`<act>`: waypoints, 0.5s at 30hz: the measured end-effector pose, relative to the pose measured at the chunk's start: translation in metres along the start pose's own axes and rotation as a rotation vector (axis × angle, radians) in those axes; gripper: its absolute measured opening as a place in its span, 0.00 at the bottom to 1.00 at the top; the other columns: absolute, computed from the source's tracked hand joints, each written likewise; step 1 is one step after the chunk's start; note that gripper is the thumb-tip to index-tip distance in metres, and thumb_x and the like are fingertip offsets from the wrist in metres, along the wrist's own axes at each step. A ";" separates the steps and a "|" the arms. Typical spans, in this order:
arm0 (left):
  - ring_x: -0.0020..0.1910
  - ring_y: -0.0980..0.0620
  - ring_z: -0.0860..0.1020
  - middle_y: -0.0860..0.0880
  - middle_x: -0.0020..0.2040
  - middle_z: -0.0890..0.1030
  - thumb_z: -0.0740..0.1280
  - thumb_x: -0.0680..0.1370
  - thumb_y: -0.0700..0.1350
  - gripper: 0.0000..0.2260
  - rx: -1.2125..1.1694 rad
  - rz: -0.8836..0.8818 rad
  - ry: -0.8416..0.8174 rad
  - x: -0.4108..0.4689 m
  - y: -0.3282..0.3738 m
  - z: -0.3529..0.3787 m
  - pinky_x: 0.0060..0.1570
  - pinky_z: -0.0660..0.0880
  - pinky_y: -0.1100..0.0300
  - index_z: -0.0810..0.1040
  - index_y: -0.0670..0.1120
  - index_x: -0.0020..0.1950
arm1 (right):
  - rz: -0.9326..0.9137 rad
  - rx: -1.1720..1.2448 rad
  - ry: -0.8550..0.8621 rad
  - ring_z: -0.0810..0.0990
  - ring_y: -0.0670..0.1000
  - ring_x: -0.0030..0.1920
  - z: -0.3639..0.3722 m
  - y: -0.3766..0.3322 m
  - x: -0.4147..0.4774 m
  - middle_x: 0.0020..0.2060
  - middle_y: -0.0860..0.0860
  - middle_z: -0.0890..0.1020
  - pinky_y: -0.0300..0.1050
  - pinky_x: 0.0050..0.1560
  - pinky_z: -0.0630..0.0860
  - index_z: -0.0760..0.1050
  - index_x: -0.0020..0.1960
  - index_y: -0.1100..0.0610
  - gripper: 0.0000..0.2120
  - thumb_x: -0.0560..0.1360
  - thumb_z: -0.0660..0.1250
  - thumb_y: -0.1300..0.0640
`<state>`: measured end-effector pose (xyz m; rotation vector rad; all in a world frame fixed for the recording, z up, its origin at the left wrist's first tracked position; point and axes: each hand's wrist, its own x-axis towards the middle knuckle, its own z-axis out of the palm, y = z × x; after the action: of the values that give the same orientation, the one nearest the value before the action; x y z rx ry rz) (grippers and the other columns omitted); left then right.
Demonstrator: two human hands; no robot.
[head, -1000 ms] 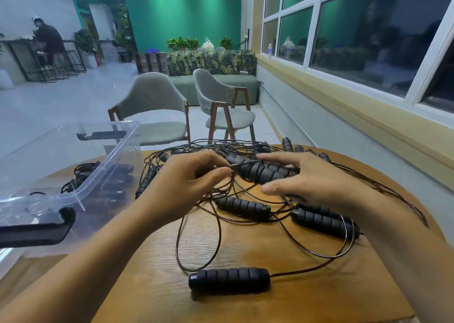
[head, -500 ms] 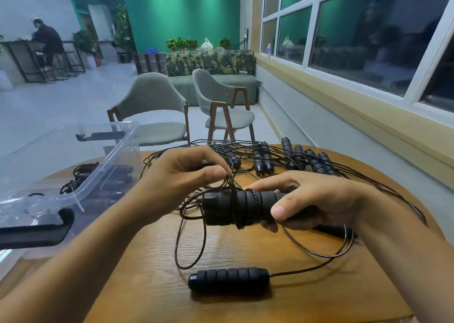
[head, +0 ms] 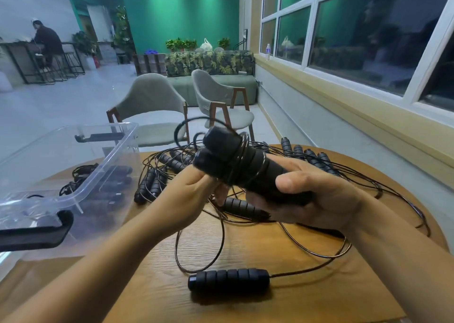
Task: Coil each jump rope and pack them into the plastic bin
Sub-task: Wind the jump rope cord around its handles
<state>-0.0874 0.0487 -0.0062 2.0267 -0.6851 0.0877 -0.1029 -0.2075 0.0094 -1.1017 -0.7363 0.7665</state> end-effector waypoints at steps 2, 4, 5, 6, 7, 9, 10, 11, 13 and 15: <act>0.40 0.48 0.80 0.44 0.39 0.81 0.56 0.86 0.55 0.18 -0.040 0.042 -0.011 0.000 0.006 0.003 0.44 0.78 0.59 0.81 0.51 0.46 | -0.068 0.009 0.060 0.75 0.44 0.31 -0.001 -0.001 0.000 0.50 0.58 0.78 0.33 0.31 0.73 0.69 0.73 0.57 0.31 0.76 0.79 0.51; 0.41 0.51 0.81 0.45 0.40 0.80 0.56 0.86 0.53 0.14 -0.041 0.052 -0.047 0.001 0.006 0.004 0.45 0.77 0.60 0.81 0.60 0.52 | -0.133 -0.006 0.142 0.73 0.44 0.32 0.002 -0.002 0.001 0.50 0.57 0.78 0.34 0.31 0.72 0.71 0.74 0.55 0.31 0.76 0.78 0.49; 0.42 0.51 0.81 0.46 0.40 0.81 0.57 0.87 0.51 0.12 -0.033 0.042 -0.054 0.002 0.005 0.005 0.46 0.77 0.61 0.81 0.59 0.56 | -0.165 -0.003 0.196 0.72 0.44 0.32 0.003 -0.003 0.001 0.51 0.57 0.79 0.34 0.31 0.71 0.72 0.74 0.53 0.30 0.76 0.78 0.49; 0.43 0.52 0.82 0.46 0.41 0.82 0.57 0.87 0.50 0.11 -0.024 0.029 -0.056 0.003 0.003 0.006 0.46 0.77 0.63 0.80 0.56 0.59 | -0.195 -0.002 0.252 0.71 0.45 0.32 0.003 -0.004 0.001 0.50 0.57 0.79 0.34 0.31 0.70 0.73 0.74 0.51 0.30 0.76 0.78 0.49; 0.44 0.53 0.83 0.47 0.42 0.83 0.58 0.87 0.48 0.11 -0.004 0.030 -0.063 0.003 0.000 0.007 0.46 0.76 0.65 0.80 0.54 0.59 | -0.224 -0.010 0.313 0.70 0.45 0.32 0.005 -0.005 0.001 0.50 0.57 0.78 0.35 0.30 0.68 0.73 0.75 0.50 0.29 0.77 0.77 0.50; 0.45 0.54 0.83 0.48 0.42 0.85 0.60 0.87 0.46 0.09 0.043 0.024 -0.058 0.003 0.001 0.008 0.46 0.77 0.64 0.80 0.53 0.58 | -0.273 -0.044 0.422 0.67 0.46 0.32 0.003 -0.007 0.001 0.49 0.57 0.78 0.39 0.30 0.62 0.70 0.77 0.50 0.27 0.80 0.71 0.52; 0.46 0.54 0.84 0.49 0.43 0.85 0.60 0.86 0.46 0.09 0.051 0.014 -0.058 0.003 0.001 0.008 0.48 0.79 0.60 0.80 0.52 0.57 | -0.286 -0.073 0.474 0.66 0.47 0.31 0.002 -0.008 0.002 0.48 0.57 0.78 0.41 0.30 0.60 0.69 0.78 0.50 0.27 0.80 0.70 0.53; 0.47 0.54 0.85 0.49 0.43 0.85 0.61 0.86 0.46 0.08 0.046 0.010 -0.052 0.004 0.001 0.007 0.50 0.80 0.56 0.80 0.52 0.57 | -0.299 -0.107 0.525 0.65 0.48 0.31 0.001 -0.010 0.002 0.48 0.57 0.78 0.42 0.30 0.59 0.69 0.78 0.49 0.28 0.80 0.69 0.53; 0.49 0.54 0.85 0.50 0.44 0.85 0.62 0.86 0.47 0.07 0.062 0.006 -0.037 0.004 -0.001 0.006 0.53 0.81 0.51 0.80 0.53 0.56 | -0.308 -0.174 0.633 0.66 0.49 0.31 0.000 -0.011 0.002 0.48 0.57 0.78 0.43 0.30 0.59 0.70 0.77 0.46 0.28 0.78 0.70 0.53; 0.48 0.55 0.85 0.53 0.43 0.85 0.63 0.85 0.48 0.07 0.107 0.015 -0.011 0.006 -0.003 0.005 0.51 0.81 0.56 0.81 0.54 0.56 | -0.306 -0.245 0.733 0.67 0.50 0.32 -0.001 -0.012 0.002 0.47 0.57 0.80 0.45 0.31 0.59 0.71 0.76 0.44 0.29 0.77 0.73 0.52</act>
<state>-0.0820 0.0435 -0.0096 2.1260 -0.7165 0.1241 -0.0991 -0.2094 0.0207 -1.3358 -0.3548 -0.0150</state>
